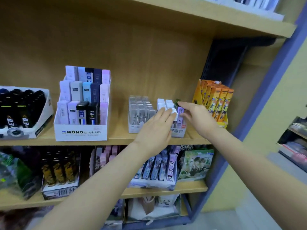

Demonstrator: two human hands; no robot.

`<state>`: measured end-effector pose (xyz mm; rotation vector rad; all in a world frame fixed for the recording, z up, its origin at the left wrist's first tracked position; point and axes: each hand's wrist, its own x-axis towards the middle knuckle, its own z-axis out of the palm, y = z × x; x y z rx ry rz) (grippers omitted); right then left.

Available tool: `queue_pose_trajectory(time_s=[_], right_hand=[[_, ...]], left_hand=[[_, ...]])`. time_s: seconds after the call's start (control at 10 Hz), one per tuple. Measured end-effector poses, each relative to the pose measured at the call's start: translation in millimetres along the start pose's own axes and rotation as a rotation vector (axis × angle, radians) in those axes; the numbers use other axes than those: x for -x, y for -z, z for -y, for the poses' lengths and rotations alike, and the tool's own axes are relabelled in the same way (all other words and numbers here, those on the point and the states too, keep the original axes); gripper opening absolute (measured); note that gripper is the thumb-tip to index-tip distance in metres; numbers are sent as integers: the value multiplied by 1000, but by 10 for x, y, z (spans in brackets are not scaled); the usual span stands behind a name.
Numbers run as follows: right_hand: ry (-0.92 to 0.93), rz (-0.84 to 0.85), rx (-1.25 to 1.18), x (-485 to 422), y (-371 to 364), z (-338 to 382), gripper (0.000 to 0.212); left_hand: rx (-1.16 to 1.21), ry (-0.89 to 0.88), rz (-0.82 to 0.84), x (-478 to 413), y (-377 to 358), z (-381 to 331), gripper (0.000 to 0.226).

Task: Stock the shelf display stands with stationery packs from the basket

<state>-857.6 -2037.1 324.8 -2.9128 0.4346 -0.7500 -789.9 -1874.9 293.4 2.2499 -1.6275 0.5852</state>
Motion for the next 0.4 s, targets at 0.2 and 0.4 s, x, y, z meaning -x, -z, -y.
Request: queue_pose_trajectory(time_s=[0.2, 0.4], right_hand=[[-38, 35, -46, -66, -9, -57, 46], [-31, 5, -83, 2, -8, -36, 47]], left_hand=[[-41, 8, 1, -83, -57, -60, 59], [-55, 31, 12, -119, -38, -89, 59]])
